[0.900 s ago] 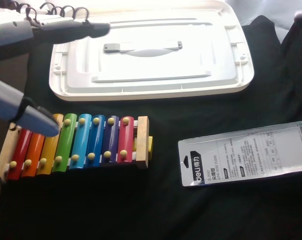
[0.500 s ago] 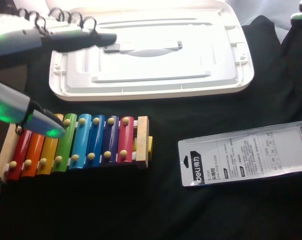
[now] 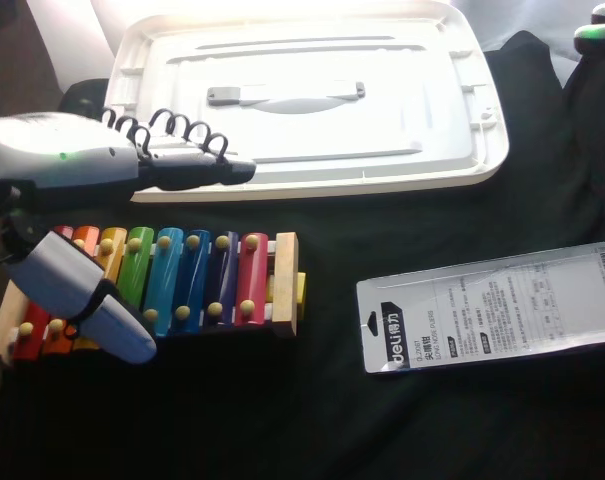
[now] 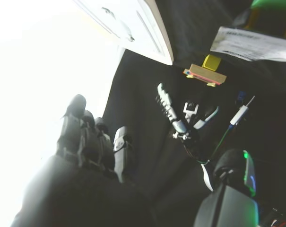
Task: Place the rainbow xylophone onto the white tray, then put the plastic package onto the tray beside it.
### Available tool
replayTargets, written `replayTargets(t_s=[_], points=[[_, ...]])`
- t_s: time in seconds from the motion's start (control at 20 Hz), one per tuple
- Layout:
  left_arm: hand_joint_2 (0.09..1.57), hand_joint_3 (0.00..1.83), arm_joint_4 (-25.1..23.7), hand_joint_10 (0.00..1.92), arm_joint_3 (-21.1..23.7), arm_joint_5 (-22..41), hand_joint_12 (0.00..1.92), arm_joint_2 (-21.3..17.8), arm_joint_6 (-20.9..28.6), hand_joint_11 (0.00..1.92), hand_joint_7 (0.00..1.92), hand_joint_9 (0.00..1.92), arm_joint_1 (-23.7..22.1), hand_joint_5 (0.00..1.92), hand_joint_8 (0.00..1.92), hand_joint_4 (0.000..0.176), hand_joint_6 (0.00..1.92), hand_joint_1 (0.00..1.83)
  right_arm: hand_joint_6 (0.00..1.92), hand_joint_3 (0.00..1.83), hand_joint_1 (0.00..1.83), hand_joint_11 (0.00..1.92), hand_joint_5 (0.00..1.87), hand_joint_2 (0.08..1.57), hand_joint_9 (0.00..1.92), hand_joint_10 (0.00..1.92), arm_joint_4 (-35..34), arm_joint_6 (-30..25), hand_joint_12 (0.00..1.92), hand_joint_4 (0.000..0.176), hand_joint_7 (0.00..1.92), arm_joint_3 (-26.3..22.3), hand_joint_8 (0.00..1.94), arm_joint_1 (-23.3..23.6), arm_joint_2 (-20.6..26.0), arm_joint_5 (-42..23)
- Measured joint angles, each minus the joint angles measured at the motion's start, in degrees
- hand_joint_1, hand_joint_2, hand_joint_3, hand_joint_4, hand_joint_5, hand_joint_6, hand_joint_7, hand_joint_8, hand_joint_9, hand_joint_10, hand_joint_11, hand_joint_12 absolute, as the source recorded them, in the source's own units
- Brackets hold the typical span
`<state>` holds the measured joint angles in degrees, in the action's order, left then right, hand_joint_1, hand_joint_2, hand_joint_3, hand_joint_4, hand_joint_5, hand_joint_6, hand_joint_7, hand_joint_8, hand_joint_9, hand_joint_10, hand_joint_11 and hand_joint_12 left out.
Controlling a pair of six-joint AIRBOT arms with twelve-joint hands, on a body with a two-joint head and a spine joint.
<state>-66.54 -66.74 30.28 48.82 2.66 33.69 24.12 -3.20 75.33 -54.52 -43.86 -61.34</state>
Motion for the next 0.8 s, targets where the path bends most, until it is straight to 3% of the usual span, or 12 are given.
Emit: replayTargets(t_s=[0.1, 0.3, 0.4, 0.5, 0.6, 0.65, 0.8], points=[[0.65, 0.00, -2.99, 0.00, -1.84, -0.70, 0.10, 1.75, 4.09, 0.05, 0.00, 0.02, 0.17, 0.00, 0.00, 0.000, 0.00, 0.59, 0.00, 0.01, 0.75, 0.00, 0.16, 0.72, 0.02, 0.00, 0.17, 0.00, 0.29, 0.086, 0.03, 0.00, 0.00, 0.00, 0.00, -0.09], [0.63, 0.00, -4.68, 0.00, -2.25, -1.01, 0.07, 3.19, 4.81, 0.03, 0.00, 0.00, 1.03, 0.00, 0.00, 0.000, 0.00, 0.56, 0.00, 0.01, 0.76, 0.00, 0.15, 0.75, 0.01, 0.00, 0.13, 0.00, 0.23, 0.076, 0.03, 0.02, 0.00, 0.00, -0.11, -0.15], [0.60, 0.00, -7.17, 0.00, -2.99, -0.94, 0.06, 3.93, 7.41, 0.01, 0.00, 0.00, 1.36, 0.00, 0.00, 0.010, 0.00, 0.56, 0.00, 0.01, 0.76, 0.00, 0.16, 0.75, 0.00, 0.00, 0.59, 0.00, 0.16, 0.085, 0.01, 0.00, 0.00, 0.00, -0.22, -0.04], [0.60, 0.00, -8.79, 0.00, -4.02, -1.22, 0.03, 4.57, 9.31, 0.01, 0.00, 0.00, 1.36, 0.00, 0.00, 0.042, 0.00, 0.59, 0.00, 0.01, 0.80, 0.00, 0.16, 0.77, 0.00, 0.00, 0.92, 0.00, 0.10, 0.088, 0.02, 0.00, 0.00, 0.00, -0.22, -0.09], [0.60, 0.00, -8.96, 0.00, -4.07, -1.53, 0.04, 4.66, 9.42, 0.03, 0.00, 0.00, 1.36, 0.00, 0.00, 0.033, 0.00, 0.61, 0.00, 0.01, 0.75, 0.00, 0.15, 0.77, 0.00, 0.00, 1.05, 0.00, 0.10, 0.102, 0.01, -0.02, 0.00, 0.00, -0.22, -0.09], [0.60, 0.00, -8.98, 0.00, -4.37, -1.51, 0.05, 5.03, 9.44, 0.05, 0.00, 0.00, 1.38, 0.00, 0.00, 0.044, 0.00, 0.61, 0.00, 0.00, 0.75, 0.00, 0.14, 0.76, 0.00, 0.00, 1.05, -0.02, 0.07, 0.089, 0.00, -0.13, 0.00, 0.00, -0.20, -0.09], [0.56, 0.00, -9.75, 0.00, -4.98, -1.81, 0.05, 6.36, 9.55, 0.05, 0.00, 0.00, 1.97, 0.00, 0.00, 0.029, 0.00, 0.66, 0.00, 0.00, 0.74, 0.00, 0.11, 0.75, 0.00, 0.00, 1.55, -0.02, 0.07, 0.072, 0.00, -0.33, 0.00, 0.00, -0.20, -0.28]])
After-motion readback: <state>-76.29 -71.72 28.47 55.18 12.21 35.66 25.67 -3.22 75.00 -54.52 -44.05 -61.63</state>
